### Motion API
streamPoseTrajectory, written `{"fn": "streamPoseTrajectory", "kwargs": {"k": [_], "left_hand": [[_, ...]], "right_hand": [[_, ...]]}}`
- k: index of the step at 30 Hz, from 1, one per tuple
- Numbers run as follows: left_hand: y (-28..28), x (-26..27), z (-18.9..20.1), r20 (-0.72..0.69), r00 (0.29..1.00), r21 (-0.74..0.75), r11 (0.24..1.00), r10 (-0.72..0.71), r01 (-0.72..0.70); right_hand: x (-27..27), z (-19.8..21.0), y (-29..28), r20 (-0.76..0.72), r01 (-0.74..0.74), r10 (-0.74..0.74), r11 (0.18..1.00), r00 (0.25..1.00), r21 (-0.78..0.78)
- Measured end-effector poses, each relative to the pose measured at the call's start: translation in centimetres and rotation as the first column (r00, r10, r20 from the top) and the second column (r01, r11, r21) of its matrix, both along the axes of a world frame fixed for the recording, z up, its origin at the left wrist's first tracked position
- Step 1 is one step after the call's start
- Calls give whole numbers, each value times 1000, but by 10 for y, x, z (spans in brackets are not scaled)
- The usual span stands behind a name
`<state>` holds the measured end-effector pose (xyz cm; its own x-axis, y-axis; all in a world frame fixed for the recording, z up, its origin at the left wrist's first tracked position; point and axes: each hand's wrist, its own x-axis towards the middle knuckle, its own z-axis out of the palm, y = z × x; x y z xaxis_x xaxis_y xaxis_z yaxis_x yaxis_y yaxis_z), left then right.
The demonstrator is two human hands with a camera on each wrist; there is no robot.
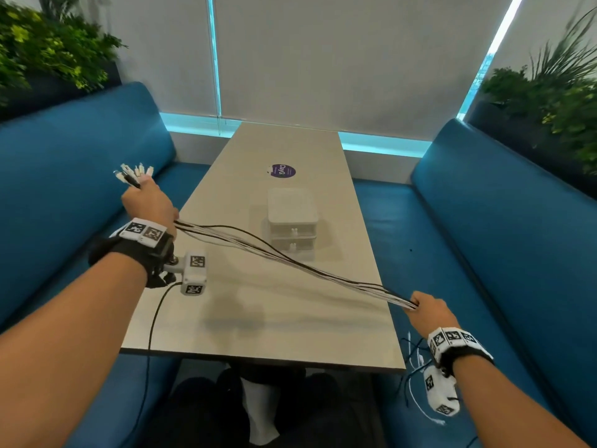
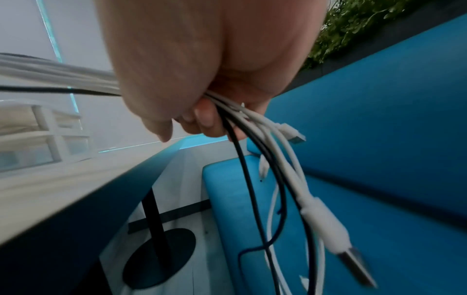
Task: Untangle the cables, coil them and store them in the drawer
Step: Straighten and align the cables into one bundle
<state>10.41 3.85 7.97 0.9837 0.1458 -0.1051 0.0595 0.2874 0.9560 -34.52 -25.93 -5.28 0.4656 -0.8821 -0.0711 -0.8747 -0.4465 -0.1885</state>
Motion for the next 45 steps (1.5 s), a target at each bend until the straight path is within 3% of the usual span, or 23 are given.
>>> {"fn": "streamPoseTrajectory", "kwargs": {"k": [5,8,12,16,18,23,25,28,30,33,36,40,45], "left_hand": [[22,15,12,-33,997,-15,997,71,-71],[27,18,11,-22,995,-2,995,97,-97],[6,-3,6,81,997,43,999,8,-12],[-14,-24,6,144,985,92,992,-97,84],[-22,-31,7,152,980,117,987,-132,114],[-33,-48,12,177,965,225,962,-196,154],[-34,-55,10,187,957,232,956,-223,178],[-33,-67,6,176,943,238,942,-283,238],[-31,-78,3,164,928,233,927,-334,293],[-32,-99,1,182,877,234,886,-445,401],[-37,-120,2,219,815,224,841,-536,493],[-37,-137,12,253,777,211,817,-576,537],[-29,-137,22,205,822,98,847,-531,523]], "right_hand": [[-28,-10,-4,-44,101,-99,995,994,26],[-35,-17,-2,-89,92,-86,994,992,61],[-23,-21,1,-27,1,5,982,1000,188],[-13,-4,1,-18,-124,142,913,990,388],[-9,8,3,-21,-166,191,897,981,409],[19,34,15,-71,-260,312,881,947,395],[37,44,30,-13,-309,334,886,942,345],[74,63,61,151,-418,398,896,905,147],[102,78,85,268,-506,489,863,830,-6],[145,99,129,394,-625,646,755,654,-200],[181,120,167,455,-720,701,674,549,-169],[215,121,184,455,-759,672,650,585,15],[212,104,185,392,-724,684,687,615,-62]]}}
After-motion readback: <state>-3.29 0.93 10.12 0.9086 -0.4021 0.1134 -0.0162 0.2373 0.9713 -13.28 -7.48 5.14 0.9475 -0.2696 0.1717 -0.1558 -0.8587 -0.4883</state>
